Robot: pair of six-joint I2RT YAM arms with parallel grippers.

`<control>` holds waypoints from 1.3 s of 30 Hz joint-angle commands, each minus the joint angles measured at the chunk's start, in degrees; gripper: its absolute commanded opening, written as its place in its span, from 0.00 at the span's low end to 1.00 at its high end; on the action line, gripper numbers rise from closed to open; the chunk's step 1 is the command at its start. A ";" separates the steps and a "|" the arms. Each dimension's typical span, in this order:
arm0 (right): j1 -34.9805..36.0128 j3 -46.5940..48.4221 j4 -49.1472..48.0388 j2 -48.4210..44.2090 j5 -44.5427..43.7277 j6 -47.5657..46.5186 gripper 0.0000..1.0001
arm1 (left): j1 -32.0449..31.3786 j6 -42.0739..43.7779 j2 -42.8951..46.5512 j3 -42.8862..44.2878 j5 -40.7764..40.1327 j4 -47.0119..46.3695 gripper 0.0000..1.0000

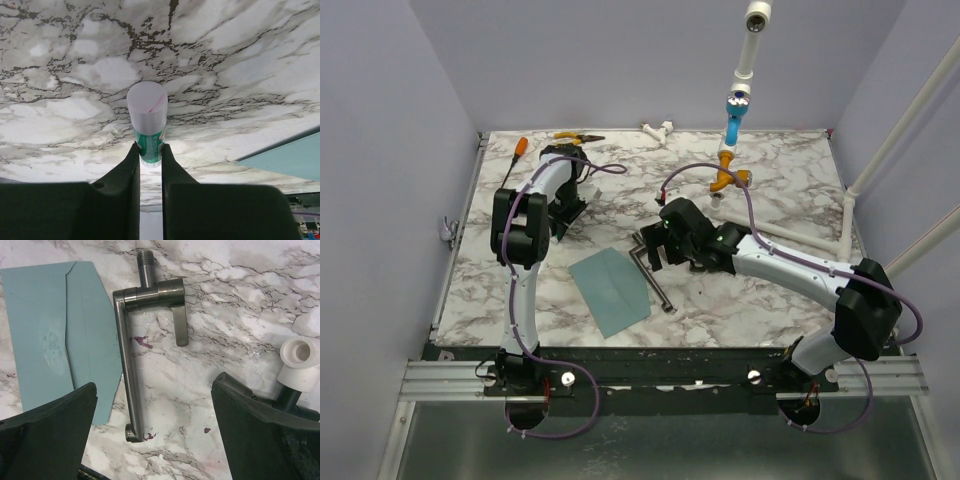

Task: Place the letter into the envelope and seal it

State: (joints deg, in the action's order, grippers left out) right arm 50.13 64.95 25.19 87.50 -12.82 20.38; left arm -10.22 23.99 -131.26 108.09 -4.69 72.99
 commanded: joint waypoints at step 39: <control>-0.38 12.39 -15.89 3.59 33.50 13.54 0.94 | -2.26 11.05 56.33 -35.97 40.54 -4.69 0.00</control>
State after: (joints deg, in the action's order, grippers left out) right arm 49.87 72.44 13.47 86.17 13.98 29.23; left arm -8.69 33.67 -76.93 73.06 29.28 62.33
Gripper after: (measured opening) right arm 0.960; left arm 0.145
